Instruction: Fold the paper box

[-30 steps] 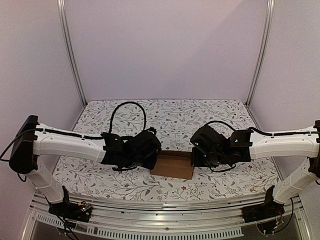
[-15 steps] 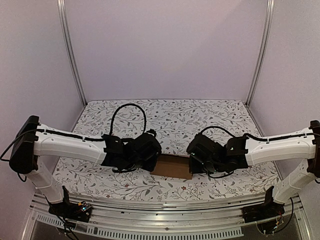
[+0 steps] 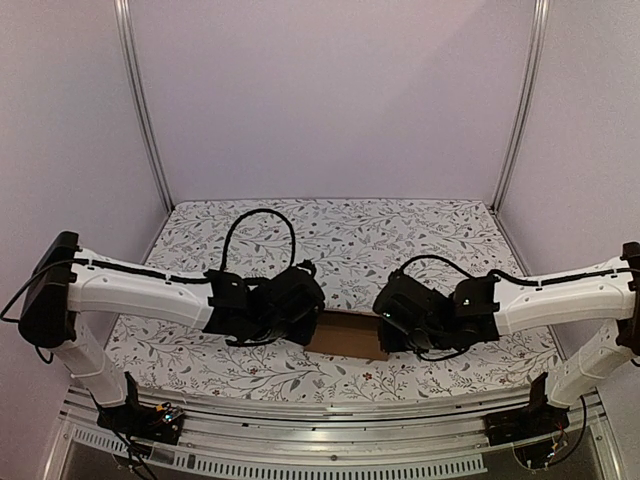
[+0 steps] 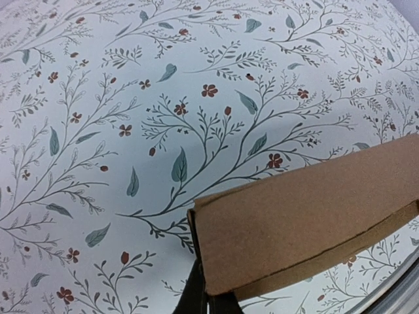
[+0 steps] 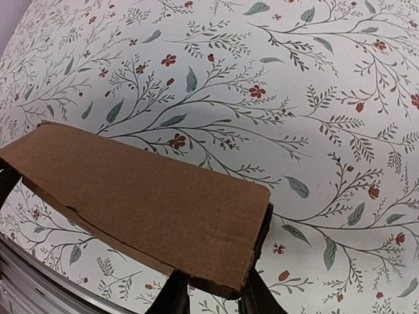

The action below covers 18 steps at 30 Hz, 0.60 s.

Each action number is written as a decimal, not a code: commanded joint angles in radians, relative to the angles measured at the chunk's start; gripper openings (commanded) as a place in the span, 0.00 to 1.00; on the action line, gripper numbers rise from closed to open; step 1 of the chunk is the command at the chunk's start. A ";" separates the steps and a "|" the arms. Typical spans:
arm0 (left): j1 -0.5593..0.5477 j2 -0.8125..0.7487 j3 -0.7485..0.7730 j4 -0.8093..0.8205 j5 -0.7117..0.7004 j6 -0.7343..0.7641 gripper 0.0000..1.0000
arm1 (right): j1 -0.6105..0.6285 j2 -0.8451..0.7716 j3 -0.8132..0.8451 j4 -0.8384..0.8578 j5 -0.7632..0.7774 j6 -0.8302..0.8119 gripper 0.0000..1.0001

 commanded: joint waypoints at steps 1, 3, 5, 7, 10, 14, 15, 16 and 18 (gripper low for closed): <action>-0.044 0.074 -0.034 -0.109 0.157 -0.009 0.00 | 0.013 -0.027 0.004 -0.130 -0.010 -0.009 0.32; -0.044 0.084 -0.036 -0.109 0.154 -0.011 0.00 | 0.013 -0.051 0.015 -0.145 0.005 -0.020 0.34; -0.046 0.092 -0.037 -0.110 0.149 -0.014 0.00 | 0.013 -0.069 0.030 -0.166 0.018 -0.033 0.35; -0.047 0.097 -0.039 -0.110 0.144 -0.017 0.00 | 0.012 -0.090 0.048 -0.193 0.035 -0.049 0.38; -0.049 0.104 -0.034 -0.110 0.142 -0.018 0.00 | 0.011 -0.117 0.078 -0.248 0.078 -0.069 0.40; -0.052 0.109 -0.028 -0.110 0.138 -0.016 0.00 | 0.012 -0.149 0.099 -0.260 0.134 -0.090 0.41; -0.053 0.111 -0.028 -0.110 0.138 -0.017 0.00 | 0.012 -0.155 0.111 -0.255 0.146 -0.099 0.39; -0.054 0.113 -0.029 -0.111 0.138 -0.016 0.00 | 0.012 -0.156 0.123 -0.244 0.151 -0.118 0.36; -0.055 0.115 -0.028 -0.111 0.136 -0.017 0.00 | 0.012 -0.153 0.154 -0.231 0.170 -0.144 0.29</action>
